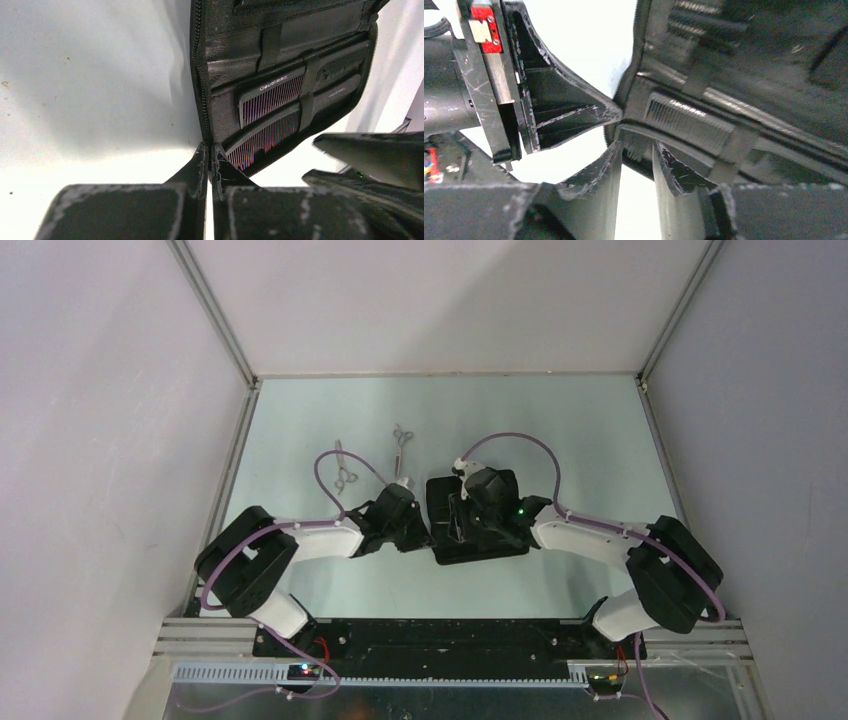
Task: Sort the hair-cutting tools
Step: Place the comb in the hairdressing tool bag.
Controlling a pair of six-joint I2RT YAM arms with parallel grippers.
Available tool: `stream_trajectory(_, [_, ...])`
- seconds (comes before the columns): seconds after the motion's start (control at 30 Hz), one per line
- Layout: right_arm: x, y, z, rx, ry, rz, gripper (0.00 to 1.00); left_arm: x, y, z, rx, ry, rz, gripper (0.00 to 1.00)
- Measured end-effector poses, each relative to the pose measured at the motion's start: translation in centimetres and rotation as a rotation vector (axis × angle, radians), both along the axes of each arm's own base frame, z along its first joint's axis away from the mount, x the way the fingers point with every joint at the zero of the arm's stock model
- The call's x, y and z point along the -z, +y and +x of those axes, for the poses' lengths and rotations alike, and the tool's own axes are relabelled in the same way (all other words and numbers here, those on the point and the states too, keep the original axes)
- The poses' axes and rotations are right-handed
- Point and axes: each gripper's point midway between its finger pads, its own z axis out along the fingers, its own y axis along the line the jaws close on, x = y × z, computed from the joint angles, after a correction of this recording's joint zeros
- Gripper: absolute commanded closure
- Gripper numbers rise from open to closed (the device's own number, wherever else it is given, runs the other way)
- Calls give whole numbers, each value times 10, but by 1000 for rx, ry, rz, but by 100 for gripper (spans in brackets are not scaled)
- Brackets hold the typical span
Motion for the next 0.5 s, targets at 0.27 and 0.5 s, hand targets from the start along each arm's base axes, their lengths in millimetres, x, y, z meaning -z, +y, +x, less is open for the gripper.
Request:
stream_trajectory(0.27, [28,19,-23,-1,211,101,78,0,0,-1,-2,6,-5,100])
stream_trajectory(0.5, [50,9,-24,68,327,104,73,0,0,-2,-1,7,-7,100])
